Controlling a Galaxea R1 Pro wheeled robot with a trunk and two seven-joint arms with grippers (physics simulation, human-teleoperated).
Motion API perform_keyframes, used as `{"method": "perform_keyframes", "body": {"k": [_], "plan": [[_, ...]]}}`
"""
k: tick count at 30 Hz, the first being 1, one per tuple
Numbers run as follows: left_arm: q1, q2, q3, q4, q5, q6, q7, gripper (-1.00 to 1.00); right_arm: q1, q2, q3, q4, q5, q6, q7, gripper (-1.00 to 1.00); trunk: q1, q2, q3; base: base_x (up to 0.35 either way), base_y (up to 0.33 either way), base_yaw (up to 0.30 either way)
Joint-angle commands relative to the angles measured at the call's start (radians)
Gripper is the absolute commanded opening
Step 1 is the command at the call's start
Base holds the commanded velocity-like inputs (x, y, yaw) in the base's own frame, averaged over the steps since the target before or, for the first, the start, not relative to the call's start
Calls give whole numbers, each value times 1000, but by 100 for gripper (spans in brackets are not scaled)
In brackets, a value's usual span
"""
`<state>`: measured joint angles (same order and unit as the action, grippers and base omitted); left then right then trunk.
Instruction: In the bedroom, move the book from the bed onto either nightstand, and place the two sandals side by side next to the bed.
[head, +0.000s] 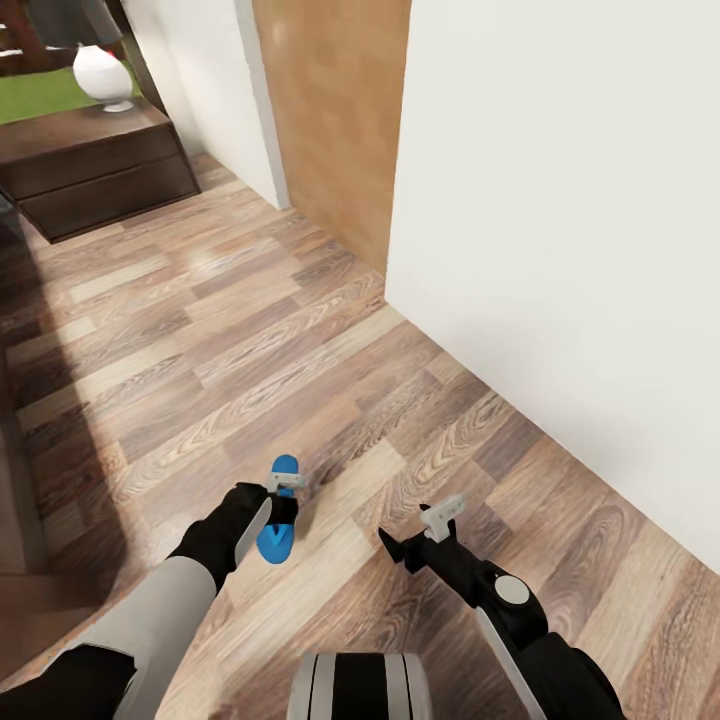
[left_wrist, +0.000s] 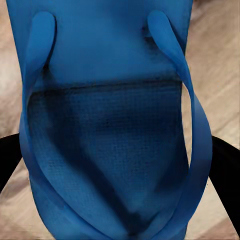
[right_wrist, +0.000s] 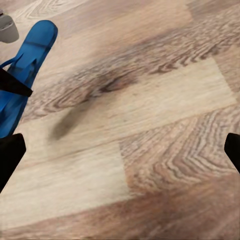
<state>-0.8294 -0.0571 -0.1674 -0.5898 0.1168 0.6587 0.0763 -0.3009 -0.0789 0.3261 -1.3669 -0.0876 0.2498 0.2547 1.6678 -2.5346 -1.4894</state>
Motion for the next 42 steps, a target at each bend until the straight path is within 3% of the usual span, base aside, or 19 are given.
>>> {"method": "perform_keyframes", "body": {"k": [1, 15, 35, 42], "plan": [[-1, 0, -4, -1, 11, 4, 8, -100, 0, -1, 1, -2, -9, 6, 0, 100, -1, 0, 3, -338, 0, 277], [-1, 1, -4, -1, 10, 4, 8, -100, 0, -1, 1, -1, -9, 6, 0, 100, -7, 3, 59, -338, 0, 94], [-1, 1, -4, -1, 10, 4, 7, -100, 0, -1, 1, -1, -9, 6, -1, 100, -16, 8, 138, -330, -9, 276], [-1, 2, -4, -1, 9, 4, 7, -100, 0, -1, 1, -1, -9, 6, -1, 100, -20, 10, 165, -41, -10, 282]]}}
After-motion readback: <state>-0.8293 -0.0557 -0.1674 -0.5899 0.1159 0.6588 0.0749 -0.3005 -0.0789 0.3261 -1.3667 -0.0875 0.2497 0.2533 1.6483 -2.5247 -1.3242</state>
